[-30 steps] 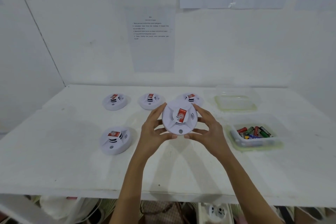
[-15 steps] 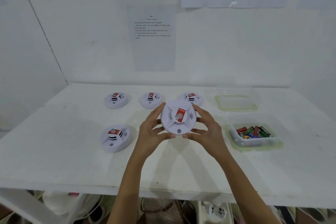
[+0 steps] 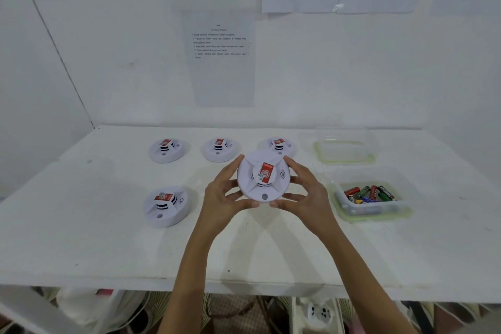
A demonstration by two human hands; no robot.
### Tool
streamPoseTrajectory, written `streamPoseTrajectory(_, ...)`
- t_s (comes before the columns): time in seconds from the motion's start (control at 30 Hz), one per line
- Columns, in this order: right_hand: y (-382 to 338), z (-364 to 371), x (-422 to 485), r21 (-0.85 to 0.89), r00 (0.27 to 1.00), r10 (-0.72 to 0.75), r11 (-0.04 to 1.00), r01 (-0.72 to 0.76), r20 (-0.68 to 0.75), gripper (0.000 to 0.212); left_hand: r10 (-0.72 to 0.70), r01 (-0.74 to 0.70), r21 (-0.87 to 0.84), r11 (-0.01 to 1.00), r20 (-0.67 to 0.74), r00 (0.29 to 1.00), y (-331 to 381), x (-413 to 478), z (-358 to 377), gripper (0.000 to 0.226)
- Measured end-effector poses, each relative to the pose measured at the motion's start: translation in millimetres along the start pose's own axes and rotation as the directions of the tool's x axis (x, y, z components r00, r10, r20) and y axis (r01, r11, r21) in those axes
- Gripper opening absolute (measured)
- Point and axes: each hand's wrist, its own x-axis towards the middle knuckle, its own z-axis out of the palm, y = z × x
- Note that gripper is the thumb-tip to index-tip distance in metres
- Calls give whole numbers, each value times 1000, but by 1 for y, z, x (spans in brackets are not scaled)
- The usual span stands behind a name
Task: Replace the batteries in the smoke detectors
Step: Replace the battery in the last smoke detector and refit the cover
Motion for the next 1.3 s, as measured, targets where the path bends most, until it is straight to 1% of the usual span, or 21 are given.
streamPoseTrajectory(0.23,-1,-3,-1,-12,1000,-9,1000,9,-2,79,4,-4,3,1000,2,1000,2,-1,4,82)
streamPoseTrajectory(0.57,2,-1,0,-25,1000,-9,1000,9,20,77,-27,27,-31,999,-18,999,0,-5,3,83)
streamPoseTrajectory(0.83,4,0,2,-38,1000,0,999,1,28,76,-28,27,-4,1000,-24,999,-6,-2,1,81)
streamPoseTrajectory(1.0,16,3,0,-27,998,49,998,-48,28,76,-44,44,40,998,-4,999,-19,0,-4,81)
streamPoseTrajectory(1.2,47,14,-4,-12,986,160,987,-159,39,75,-135,133,73,988,25,990,-50,-3,-7,84)
streamPoseTrajectory(1.3,60,21,-8,-47,982,187,982,-185,36,70,-162,157,116,981,33,986,-58,-4,-6,80)
